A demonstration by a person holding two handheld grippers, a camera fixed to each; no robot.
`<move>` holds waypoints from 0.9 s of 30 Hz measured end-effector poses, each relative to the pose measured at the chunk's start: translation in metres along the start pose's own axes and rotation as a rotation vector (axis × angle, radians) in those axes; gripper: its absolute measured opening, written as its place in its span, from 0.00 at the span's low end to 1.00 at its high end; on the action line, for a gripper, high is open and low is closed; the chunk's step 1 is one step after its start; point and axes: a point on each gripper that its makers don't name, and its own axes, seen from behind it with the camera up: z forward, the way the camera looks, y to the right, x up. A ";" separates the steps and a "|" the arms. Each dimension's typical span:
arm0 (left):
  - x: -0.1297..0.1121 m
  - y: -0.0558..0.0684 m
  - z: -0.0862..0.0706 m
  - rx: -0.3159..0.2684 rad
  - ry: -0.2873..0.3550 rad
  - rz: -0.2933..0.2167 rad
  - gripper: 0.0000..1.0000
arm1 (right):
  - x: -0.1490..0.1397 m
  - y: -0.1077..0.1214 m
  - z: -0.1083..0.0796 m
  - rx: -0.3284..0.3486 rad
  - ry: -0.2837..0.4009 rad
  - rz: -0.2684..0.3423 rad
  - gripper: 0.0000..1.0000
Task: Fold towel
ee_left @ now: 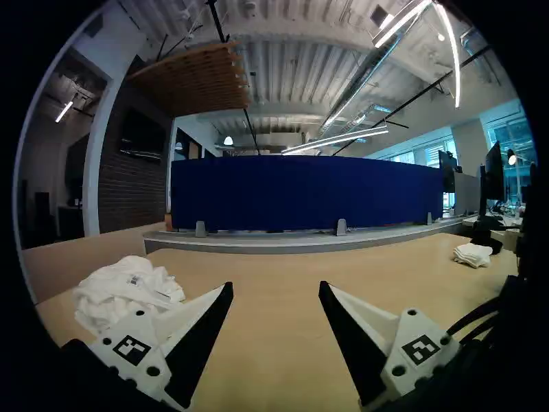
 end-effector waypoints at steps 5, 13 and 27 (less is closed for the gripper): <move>0.000 0.000 0.000 0.000 0.000 0.000 0.93 | 0.000 0.000 0.000 0.000 0.000 0.001 1.00; 0.001 0.000 0.000 0.000 0.000 0.000 0.93 | 0.000 0.000 0.001 0.000 0.000 0.001 1.00; 0.002 0.001 0.002 0.000 -0.001 -0.001 0.93 | 0.000 -0.001 0.000 0.000 0.000 0.000 1.00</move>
